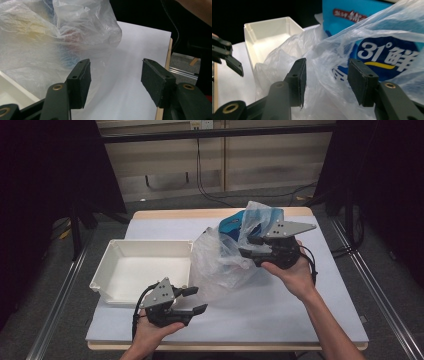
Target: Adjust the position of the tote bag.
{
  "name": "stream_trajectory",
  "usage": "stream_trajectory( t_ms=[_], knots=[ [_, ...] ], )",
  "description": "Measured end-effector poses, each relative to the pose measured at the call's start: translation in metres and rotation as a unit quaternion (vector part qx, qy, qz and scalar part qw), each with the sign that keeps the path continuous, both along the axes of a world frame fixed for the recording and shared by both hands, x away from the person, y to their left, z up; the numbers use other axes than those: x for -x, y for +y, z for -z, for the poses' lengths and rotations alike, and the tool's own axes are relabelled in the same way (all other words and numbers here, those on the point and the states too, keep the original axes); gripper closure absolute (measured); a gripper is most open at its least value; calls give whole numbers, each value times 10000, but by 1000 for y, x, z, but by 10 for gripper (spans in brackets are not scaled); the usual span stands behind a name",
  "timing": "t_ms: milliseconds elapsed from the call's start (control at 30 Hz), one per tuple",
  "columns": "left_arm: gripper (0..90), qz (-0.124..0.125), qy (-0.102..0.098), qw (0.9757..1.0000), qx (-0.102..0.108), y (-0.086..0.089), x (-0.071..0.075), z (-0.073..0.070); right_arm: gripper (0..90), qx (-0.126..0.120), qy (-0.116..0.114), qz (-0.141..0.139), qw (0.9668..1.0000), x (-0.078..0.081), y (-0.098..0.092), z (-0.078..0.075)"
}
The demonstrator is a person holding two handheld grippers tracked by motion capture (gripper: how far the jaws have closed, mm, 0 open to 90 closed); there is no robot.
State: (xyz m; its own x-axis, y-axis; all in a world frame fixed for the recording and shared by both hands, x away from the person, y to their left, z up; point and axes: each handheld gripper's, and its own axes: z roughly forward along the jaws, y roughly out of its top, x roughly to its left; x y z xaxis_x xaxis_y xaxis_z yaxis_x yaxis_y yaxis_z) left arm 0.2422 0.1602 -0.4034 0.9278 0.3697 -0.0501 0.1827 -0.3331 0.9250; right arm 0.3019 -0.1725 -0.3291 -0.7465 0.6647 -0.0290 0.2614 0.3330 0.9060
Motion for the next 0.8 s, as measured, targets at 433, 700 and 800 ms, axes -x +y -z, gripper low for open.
stream_trajectory(
  t_ms=[433,700,800],
  knots=[
    [444,159,-95,9997,154,-22,-4,-18,881,-321,12,-155,9994,-1,-11,5],
    [504,413,-361,9983,203,-58,-11,-37,889,-631,-232,48,9977,4,-36,2],
    [508,396,-484,9977,242,-72,-18,-46,890,-688,-233,97,9973,4,-41,3]
  ],
)
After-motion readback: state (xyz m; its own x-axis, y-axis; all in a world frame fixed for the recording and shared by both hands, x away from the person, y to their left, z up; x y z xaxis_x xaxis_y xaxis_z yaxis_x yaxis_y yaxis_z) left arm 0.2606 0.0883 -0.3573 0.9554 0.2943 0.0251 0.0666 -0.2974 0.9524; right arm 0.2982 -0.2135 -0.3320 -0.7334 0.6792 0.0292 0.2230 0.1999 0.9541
